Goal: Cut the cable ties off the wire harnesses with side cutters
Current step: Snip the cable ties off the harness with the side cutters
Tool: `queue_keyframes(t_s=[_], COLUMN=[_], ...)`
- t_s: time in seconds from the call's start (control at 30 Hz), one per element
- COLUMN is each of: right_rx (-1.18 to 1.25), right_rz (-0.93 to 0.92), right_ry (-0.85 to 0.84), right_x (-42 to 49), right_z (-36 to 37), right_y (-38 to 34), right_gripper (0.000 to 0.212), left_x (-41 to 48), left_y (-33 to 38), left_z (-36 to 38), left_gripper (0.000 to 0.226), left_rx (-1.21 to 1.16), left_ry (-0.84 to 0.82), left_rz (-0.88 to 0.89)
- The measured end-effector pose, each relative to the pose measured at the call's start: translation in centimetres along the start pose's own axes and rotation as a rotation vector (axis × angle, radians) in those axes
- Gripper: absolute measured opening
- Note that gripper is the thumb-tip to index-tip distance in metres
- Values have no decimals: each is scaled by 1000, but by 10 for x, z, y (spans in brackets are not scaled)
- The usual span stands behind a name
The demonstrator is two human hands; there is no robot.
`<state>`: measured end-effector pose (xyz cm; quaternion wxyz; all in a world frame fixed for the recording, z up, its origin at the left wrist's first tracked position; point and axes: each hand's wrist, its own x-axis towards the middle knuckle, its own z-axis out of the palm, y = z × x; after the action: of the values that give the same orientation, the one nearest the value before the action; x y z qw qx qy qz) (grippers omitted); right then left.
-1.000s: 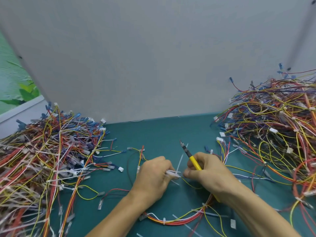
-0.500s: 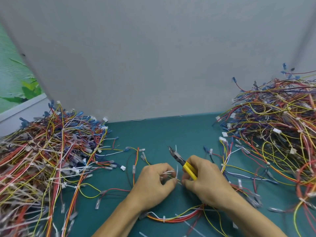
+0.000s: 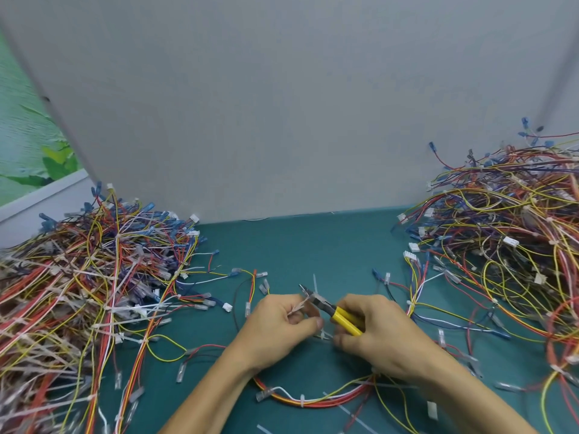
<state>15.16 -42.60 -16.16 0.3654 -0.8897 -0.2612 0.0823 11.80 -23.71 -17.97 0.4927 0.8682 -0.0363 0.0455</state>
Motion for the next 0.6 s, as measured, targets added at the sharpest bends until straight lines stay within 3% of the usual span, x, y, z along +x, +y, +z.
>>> queue_keyframes(t_s=[0.23, 0.3, 0.43, 0.6], right_rx=[50, -84, -506, -654], right_rz=[6, 9, 90, 113], right_ry=[125, 125, -3, -120], right_x=[-1, -5, -12, -14], right_z=[-37, -54, -66, -49], right_y=[-10, -13, -13, -18], right_gripper=[15, 9, 20, 17], left_x=[2, 2, 2, 3], left_y=[-6, -6, -7, -8], left_z=[-1, -1, 0, 1], left_gripper=[15, 15, 16, 16], left_rx=[-27, -12, -3, -2], left_ry=[-6, -6, -7, 0], left_rz=[12, 20, 25, 25])
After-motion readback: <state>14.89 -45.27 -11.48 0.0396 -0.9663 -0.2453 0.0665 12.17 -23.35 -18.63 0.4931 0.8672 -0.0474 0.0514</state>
